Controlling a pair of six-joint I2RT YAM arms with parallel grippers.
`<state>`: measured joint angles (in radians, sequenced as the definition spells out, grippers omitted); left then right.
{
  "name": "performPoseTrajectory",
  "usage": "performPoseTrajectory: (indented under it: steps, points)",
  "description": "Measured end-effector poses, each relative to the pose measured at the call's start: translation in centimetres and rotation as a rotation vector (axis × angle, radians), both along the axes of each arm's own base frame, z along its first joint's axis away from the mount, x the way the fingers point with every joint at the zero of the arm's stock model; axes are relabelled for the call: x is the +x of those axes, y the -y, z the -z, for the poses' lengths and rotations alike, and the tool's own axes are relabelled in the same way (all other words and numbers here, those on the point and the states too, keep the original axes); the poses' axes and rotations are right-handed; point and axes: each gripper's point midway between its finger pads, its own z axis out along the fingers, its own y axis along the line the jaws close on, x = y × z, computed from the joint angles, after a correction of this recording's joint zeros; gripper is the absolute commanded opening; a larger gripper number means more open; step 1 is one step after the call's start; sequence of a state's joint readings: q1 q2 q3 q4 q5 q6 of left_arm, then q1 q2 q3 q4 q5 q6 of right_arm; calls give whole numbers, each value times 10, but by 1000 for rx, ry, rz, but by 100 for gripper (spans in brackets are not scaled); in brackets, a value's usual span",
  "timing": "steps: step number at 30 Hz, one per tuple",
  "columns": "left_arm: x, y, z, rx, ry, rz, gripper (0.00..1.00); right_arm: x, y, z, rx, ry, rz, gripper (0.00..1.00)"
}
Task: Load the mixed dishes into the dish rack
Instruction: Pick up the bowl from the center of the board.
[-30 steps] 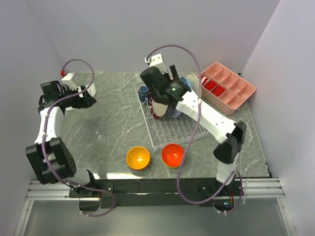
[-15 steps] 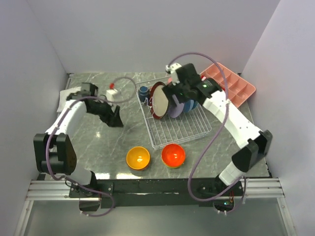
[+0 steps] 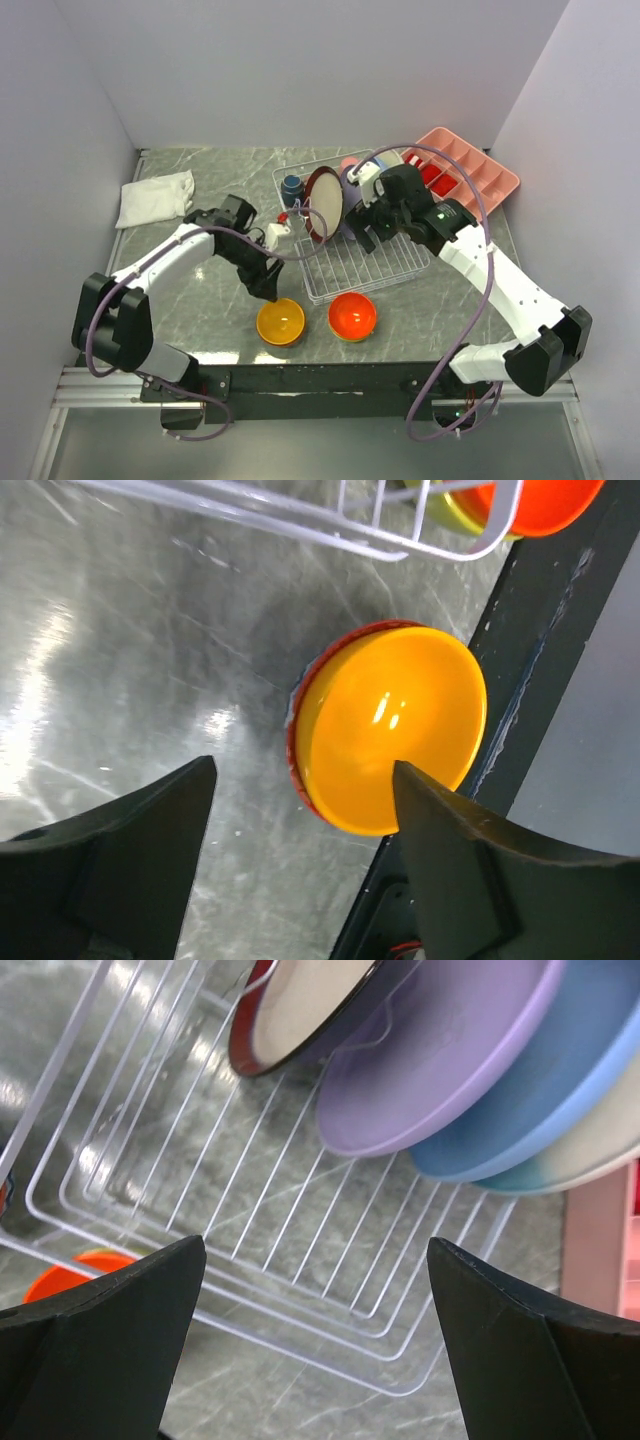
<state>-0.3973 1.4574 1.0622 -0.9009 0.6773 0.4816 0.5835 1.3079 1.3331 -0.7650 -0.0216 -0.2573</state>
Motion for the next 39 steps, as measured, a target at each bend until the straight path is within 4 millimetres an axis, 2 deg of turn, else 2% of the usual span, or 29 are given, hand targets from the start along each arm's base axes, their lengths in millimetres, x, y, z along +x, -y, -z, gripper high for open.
performPoseTrajectory:
  steps: [2, 8, 16, 19, 22, 23, 27, 29, 35, 39]
  points:
    - [-5, 2, 8, 29, -15, -2, 72, 4, 0, -7, 10, 34, 7, 100]
    - [-3, -5, 23, 82, -21, -39, 65, 14, 11, -26, 47, 102, 58, 100]
    - [-18, -6, 38, 111, -47, -14, 60, 23, 23, -32, 70, 120, 124, 100]
    - [-16, -3, 38, 115, -41, -21, 51, 26, 27, -33, 73, 126, 140, 100]
    - [-12, -5, 40, 132, -28, -37, 36, 28, 31, -34, 74, 131, 159, 100]
    - [-11, -5, 42, 138, -30, -44, 26, 28, 32, -35, 74, 132, 165, 100]
    - [-11, -5, 49, 168, -51, -50, 12, 27, 37, -41, 85, 150, 178, 100]
    - [-10, -4, 49, 171, -49, -48, 6, 26, 41, -47, 97, 167, 191, 100]
    - [-9, -6, 38, 179, -40, -33, 2, 24, 57, -50, 113, 184, 239, 100]
    - [-8, -9, 20, 177, 5, -12, 1, 26, 63, -50, 120, 181, 265, 100]
